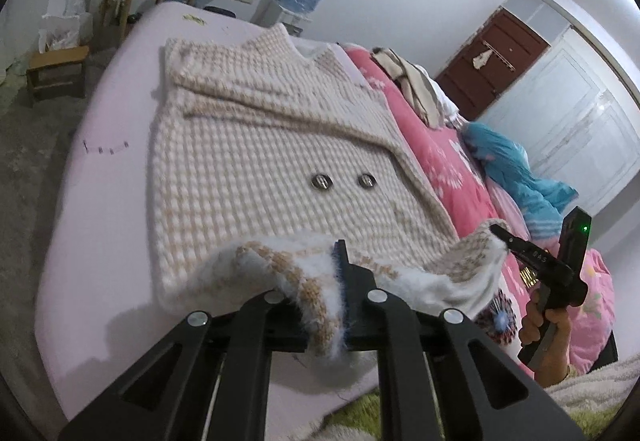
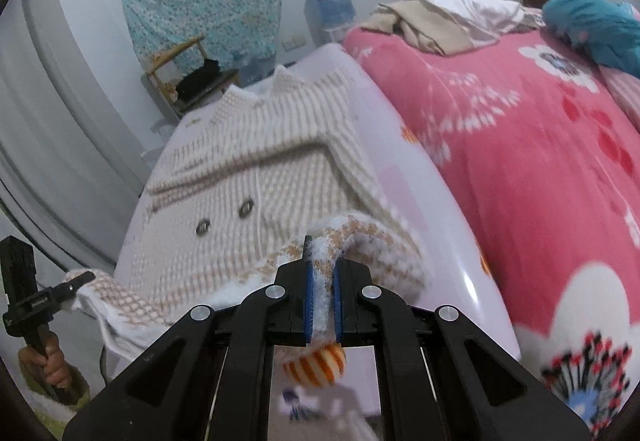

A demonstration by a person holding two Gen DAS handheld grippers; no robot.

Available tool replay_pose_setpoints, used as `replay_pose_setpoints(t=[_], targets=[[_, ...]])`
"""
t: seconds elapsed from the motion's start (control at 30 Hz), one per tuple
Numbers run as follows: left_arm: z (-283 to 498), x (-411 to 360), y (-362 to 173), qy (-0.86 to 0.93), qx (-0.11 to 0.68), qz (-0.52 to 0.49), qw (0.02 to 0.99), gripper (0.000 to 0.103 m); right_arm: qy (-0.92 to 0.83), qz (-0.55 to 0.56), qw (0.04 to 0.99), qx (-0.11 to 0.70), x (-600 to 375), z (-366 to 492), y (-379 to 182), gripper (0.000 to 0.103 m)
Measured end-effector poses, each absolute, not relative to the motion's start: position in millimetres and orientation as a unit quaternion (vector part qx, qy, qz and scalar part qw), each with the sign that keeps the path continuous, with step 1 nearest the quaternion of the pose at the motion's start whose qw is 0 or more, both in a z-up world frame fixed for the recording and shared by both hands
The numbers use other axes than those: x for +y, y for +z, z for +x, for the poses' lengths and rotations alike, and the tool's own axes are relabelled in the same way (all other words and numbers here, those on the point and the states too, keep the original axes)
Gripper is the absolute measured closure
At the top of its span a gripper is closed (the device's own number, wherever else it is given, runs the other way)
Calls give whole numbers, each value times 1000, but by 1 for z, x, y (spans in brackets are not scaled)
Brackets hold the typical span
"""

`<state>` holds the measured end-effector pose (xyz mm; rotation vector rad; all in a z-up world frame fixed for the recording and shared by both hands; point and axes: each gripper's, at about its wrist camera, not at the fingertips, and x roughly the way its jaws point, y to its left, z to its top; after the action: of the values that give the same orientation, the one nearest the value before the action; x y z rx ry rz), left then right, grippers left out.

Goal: Fold large clothes
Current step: 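Fold the held hem up over the coat toward the collar, then open both grippers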

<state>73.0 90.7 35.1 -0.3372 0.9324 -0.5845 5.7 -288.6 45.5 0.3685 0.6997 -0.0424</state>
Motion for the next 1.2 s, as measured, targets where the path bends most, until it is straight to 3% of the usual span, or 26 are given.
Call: replay_pose_setpoints(t=[0.33, 0.8, 1.0, 1.13, 1.2], targets=[[143, 108, 26, -229, 448, -183, 845, 94, -1, 196, 927, 321, -306, 87, 49, 97], [218, 109, -15, -200, 499, -190, 821, 93, 1, 203, 908, 368, -317, 175, 6, 97], [232, 115, -27, -213, 532, -223, 789, 89, 0, 222, 893, 392, -322, 184, -14, 97], [233, 128, -23, -228, 531, -270, 770, 79, 21, 260, 883, 390, -330, 180, -13, 85], [230, 131, -18, -235, 524, -281, 769, 75, 30, 272, 881, 386, -333, 176, -9, 73]])
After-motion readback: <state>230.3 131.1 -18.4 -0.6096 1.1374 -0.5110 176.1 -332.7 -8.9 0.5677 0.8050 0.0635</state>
